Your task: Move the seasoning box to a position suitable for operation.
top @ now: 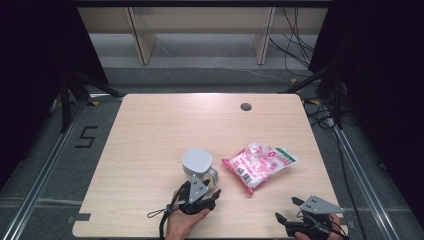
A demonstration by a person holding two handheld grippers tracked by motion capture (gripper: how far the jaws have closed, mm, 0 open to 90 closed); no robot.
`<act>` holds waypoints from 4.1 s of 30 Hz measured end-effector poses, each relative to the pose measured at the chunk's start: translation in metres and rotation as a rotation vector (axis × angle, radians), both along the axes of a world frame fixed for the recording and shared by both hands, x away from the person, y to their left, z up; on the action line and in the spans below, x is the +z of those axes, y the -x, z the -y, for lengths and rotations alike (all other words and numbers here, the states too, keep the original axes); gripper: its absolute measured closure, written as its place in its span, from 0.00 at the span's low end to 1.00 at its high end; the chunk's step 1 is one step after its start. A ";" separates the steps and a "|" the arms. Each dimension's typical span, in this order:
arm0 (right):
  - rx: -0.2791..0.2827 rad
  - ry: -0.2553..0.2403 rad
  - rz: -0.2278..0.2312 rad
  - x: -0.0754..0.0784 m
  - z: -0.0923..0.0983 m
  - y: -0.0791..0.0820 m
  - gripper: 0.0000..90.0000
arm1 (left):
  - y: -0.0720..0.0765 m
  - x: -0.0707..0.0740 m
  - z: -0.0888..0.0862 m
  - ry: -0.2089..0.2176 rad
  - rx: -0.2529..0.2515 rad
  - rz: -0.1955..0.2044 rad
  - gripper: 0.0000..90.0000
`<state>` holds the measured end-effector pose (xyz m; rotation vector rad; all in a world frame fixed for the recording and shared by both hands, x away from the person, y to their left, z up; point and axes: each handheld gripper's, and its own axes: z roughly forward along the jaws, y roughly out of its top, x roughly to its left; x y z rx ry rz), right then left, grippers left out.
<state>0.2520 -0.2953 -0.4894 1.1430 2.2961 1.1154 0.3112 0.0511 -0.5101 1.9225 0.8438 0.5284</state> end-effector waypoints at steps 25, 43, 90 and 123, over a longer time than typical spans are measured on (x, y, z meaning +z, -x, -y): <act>0.024 0.002 -0.008 -0.001 -0.002 0.000 0.25 | -0.005 -0.006 -0.026 -0.001 -0.030 0.046 0.89; 0.041 0.023 -0.011 -0.002 -0.004 -0.001 0.25 | -0.011 0.006 -0.071 0.054 0.031 0.055 0.55; 0.069 0.027 -0.031 -0.003 -0.005 -0.002 0.27 | -0.057 -0.004 -0.127 -0.021 0.312 0.047 0.81; 0.069 0.041 -0.001 -0.003 -0.008 -0.001 0.27 | -0.026 -0.004 -0.074 -0.009 0.090 0.075 0.81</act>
